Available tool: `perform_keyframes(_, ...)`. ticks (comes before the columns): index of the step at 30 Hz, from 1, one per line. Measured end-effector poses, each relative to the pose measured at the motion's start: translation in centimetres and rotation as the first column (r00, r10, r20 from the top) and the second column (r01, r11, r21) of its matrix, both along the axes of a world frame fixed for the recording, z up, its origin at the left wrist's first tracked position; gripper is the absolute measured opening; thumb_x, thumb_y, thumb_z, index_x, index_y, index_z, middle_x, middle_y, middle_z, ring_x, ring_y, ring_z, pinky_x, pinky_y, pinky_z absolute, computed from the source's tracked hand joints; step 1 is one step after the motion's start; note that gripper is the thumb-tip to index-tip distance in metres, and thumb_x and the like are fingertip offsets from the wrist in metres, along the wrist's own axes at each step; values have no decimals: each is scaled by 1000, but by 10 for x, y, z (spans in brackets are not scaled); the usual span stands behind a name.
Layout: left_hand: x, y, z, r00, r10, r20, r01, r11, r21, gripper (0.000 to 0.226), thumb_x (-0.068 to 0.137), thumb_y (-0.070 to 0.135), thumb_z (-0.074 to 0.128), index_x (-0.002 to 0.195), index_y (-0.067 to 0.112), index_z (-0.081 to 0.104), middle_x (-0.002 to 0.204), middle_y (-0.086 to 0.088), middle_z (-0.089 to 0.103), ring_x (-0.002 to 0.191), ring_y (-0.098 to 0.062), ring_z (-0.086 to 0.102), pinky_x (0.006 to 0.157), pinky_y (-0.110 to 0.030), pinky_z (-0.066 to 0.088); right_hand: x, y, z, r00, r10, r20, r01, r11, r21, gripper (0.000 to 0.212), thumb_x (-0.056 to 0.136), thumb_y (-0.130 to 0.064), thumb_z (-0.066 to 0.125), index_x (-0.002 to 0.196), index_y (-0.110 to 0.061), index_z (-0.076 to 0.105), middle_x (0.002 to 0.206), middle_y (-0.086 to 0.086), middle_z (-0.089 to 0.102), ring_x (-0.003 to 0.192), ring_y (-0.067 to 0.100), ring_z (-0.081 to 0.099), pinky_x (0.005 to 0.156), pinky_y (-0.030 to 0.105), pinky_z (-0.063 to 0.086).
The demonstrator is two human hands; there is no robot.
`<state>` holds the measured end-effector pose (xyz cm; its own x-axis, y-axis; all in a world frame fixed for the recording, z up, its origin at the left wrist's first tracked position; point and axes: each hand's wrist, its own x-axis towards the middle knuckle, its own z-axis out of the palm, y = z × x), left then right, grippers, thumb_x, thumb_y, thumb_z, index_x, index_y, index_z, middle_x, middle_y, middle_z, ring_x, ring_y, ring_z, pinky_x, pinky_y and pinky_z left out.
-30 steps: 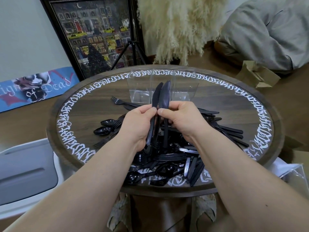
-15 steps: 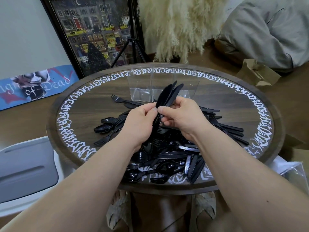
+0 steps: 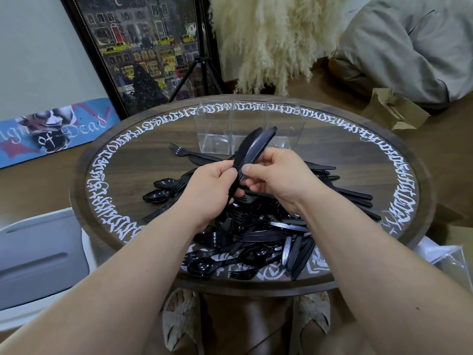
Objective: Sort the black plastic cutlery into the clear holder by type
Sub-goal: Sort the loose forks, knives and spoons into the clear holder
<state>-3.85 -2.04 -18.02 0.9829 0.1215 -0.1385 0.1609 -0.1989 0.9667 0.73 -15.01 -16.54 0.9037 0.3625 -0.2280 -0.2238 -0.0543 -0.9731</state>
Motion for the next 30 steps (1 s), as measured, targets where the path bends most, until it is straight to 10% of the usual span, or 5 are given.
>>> perform_keyframes(18,-4,6,4,977,-204,-65,214,940,265,29,100,17,39,80,19,60,70,3,57,61,-9,54,67,-26,42,4,-5,3,998,-60,-3,60,995,77,12,93,-1,55,85,-7,62,73,6,61,52,6,53,52,17,46)
perform_keyframes(25,-3,20,-2,993,-112,37,76,848,525,29,97,35,47,123,34,60,77,17,63,77,-3,59,82,-28,47,9,-9,4,965,-253,-62,261,939,225,10,89,4,58,83,-3,58,77,9,58,58,10,54,55,18,48)
perform_keyframes(30,-5,16,7,979,-182,88,94,798,596,36,102,22,37,128,34,58,103,13,66,97,-8,57,85,-24,41,11,-13,4,941,-337,-27,334,915,226,44,86,2,62,122,-17,45,91,10,60,62,15,56,60,24,51)
